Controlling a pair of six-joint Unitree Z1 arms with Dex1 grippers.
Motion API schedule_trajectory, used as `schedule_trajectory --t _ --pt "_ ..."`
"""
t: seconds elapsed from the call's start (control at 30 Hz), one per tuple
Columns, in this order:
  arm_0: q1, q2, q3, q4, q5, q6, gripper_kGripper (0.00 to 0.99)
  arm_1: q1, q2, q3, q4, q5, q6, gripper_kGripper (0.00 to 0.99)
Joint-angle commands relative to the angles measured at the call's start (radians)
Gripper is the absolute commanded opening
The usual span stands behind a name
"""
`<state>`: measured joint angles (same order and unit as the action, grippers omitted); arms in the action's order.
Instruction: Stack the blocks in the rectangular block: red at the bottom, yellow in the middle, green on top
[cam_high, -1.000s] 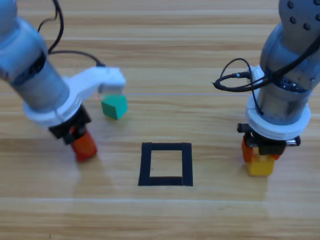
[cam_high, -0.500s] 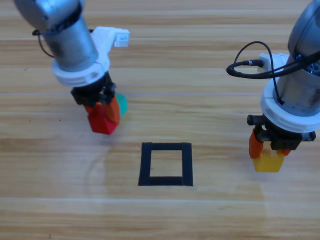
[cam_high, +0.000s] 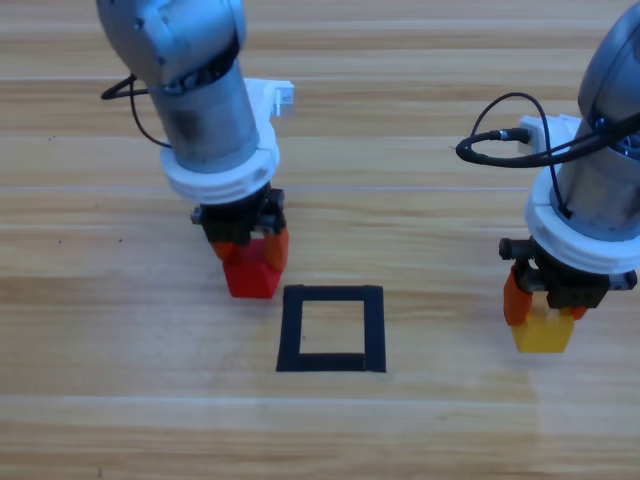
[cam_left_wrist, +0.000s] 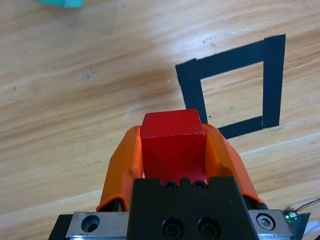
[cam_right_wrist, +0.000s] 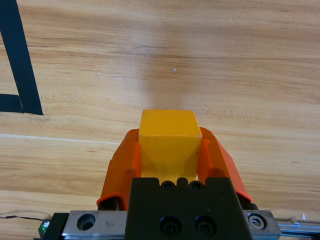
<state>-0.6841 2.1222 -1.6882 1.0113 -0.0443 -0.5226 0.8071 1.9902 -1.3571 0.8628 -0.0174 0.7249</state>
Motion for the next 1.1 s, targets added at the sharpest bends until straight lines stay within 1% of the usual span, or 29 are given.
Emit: schedule_trajectory --t 0.03,0.1,0.2,0.3,0.43,0.63,0.77,0.97,1.1 --pt "-0.097 0.007 -0.03 0.042 0.031 -0.076 0.034 -0.017 -0.027 0.036 -0.027 -0.001 -0.004 0.149" --pt "-0.118 0.041 -0.065 0.073 0.031 -0.102 0.034 -0.017 -0.03 0.038 -0.027 -0.003 -0.004 0.149" --pt "-0.156 0.105 -0.176 0.154 0.044 -0.157 0.032 -0.017 -0.036 0.042 -0.03 -0.004 -0.004 0.149" --pt "-0.192 0.133 -0.226 0.174 0.041 -0.205 0.032 -0.017 -0.041 0.042 -0.031 -0.007 -0.004 0.149" --pt "-0.222 0.148 -0.242 0.176 0.04 -0.261 0.034 -0.017 -0.041 0.046 -0.033 -0.013 -0.005 0.15" --pt "-0.229 0.186 -0.258 0.177 0.046 -0.312 0.034 -0.017 -0.053 0.055 -0.045 -0.021 -0.009 0.15" --pt "-0.229 0.216 -0.272 0.176 0.057 -0.315 0.034 -0.017 -0.06 0.061 -0.05 -0.024 -0.016 0.15" --pt "-0.229 0.217 -0.254 0.151 0.113 -0.315 0.032 -0.017 -0.071 0.065 -0.053 -0.026 -0.018 0.15" --pt "-0.229 0.209 -0.235 0.133 0.133 -0.317 0.032 -0.017 -0.082 0.073 -0.06 -0.029 -0.019 0.15"
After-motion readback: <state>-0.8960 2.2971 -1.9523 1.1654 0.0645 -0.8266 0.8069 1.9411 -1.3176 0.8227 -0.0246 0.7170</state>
